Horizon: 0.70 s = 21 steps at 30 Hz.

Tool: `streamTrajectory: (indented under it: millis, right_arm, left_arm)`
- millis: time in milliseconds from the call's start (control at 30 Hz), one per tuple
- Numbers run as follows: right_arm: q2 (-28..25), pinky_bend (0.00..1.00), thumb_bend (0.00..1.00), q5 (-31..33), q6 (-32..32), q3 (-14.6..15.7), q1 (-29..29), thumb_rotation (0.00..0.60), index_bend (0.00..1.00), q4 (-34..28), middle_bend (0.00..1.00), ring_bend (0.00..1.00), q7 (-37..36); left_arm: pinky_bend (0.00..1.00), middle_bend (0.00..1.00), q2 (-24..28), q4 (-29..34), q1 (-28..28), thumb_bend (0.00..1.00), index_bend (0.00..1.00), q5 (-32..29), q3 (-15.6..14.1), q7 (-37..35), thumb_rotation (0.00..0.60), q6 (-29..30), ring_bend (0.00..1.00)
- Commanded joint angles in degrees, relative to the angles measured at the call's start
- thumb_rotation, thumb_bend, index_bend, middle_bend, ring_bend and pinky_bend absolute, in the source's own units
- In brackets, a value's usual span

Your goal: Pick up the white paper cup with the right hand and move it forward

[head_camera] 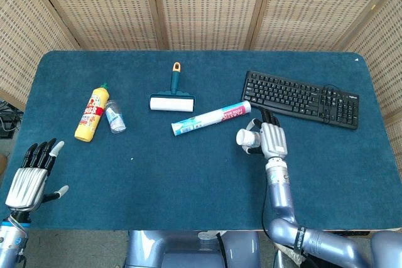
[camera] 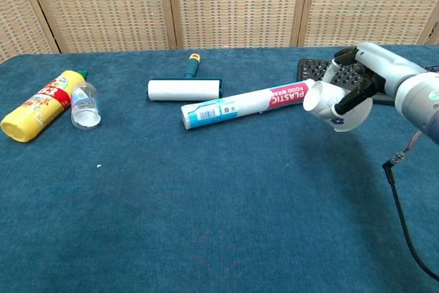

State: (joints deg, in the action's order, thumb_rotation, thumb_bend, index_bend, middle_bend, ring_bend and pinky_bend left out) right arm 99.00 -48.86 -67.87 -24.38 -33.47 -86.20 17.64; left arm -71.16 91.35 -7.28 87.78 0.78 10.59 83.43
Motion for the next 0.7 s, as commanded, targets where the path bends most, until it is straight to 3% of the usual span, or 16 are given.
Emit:
streamTrajectory:
  millis: [33,300,700]
  right_arm:
    - [-4.0,0.11,0.29,6.6,6.0,-5.0,2.7,0.600,0.52,-5.6,0.11,0.00,-9.7]
    - [-3.9,0.00,0.29,8.8,8.9,-4.8,3.1,0.600,0.52,-4.4,0.07,0.00,-15.8]
    - [-0.9,0.00,0.29,6.2,10.5,-2.3,3.1,0.600,0.53,1.8,0.05,0.00,-22.0]
  left_arm:
    - [0.00,0.00,-0.1,0.0,0.1,0.16,0.00,0.1,0.0,0.2,0.600,0.2,0.00]
    - [0.00,0.00,-0.7,-0.3,0.1,0.16,0.00,0.0,0.0,1.2,0.600,0.4,0.00]
    - [0.00,0.00,-1.3,-0.7,0.2,0.16,0.00,0.3,0.0,1.7,0.600,0.7,0.00]
